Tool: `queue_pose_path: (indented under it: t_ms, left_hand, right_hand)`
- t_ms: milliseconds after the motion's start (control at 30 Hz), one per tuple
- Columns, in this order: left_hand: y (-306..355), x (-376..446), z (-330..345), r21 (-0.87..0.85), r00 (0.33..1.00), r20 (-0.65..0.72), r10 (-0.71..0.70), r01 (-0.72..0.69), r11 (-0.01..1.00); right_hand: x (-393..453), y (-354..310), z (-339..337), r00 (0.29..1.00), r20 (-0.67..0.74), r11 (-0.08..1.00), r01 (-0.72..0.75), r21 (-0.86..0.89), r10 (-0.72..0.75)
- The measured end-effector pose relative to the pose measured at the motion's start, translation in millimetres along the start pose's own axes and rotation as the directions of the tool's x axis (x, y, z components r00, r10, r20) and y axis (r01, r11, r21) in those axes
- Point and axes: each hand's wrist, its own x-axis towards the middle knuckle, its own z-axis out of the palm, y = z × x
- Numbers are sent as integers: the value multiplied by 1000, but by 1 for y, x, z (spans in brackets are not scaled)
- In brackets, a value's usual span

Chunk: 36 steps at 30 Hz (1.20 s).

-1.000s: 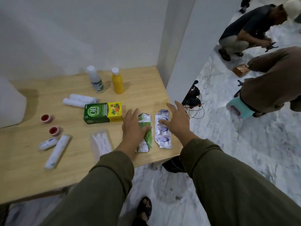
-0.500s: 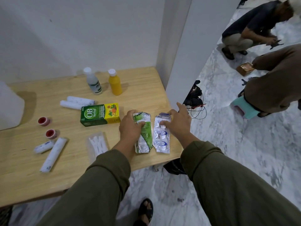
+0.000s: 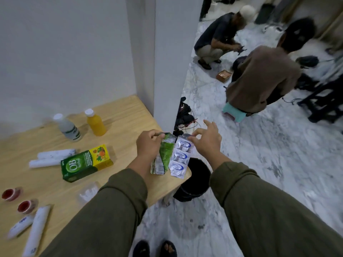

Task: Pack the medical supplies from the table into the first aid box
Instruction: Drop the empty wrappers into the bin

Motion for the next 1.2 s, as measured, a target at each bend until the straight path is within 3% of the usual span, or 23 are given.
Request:
queue_pose_path:
  t_ms: [300, 500, 800, 1067, 1200]
  left_hand:
    - [95, 12, 43, 2, 946, 194, 261, -267, 964]
    - [101, 32, 101, 110, 878, 319, 357, -408, 906]
    - [30, 78, 221, 457, 866, 492, 93, -348, 819]
    - [-32, 114, 292, 567, 831, 555, -30, -352, 744]
    - [-55, 123, 311, 662, 751, 638, -174, -419, 621]
  right_hand:
    - [-21, 41, -92, 927, -292, 970, -209, 121, 236]
    - [-9, 90, -87, 891, -298, 934, -294, 200, 344]
    - [42, 194, 14, 886, -130, 879, -404, 255, 445]
    - [71, 255, 98, 886, -47, 869, -441, 226, 462]
    - [76, 269, 125, 879, 57, 853, -475, 216, 474]
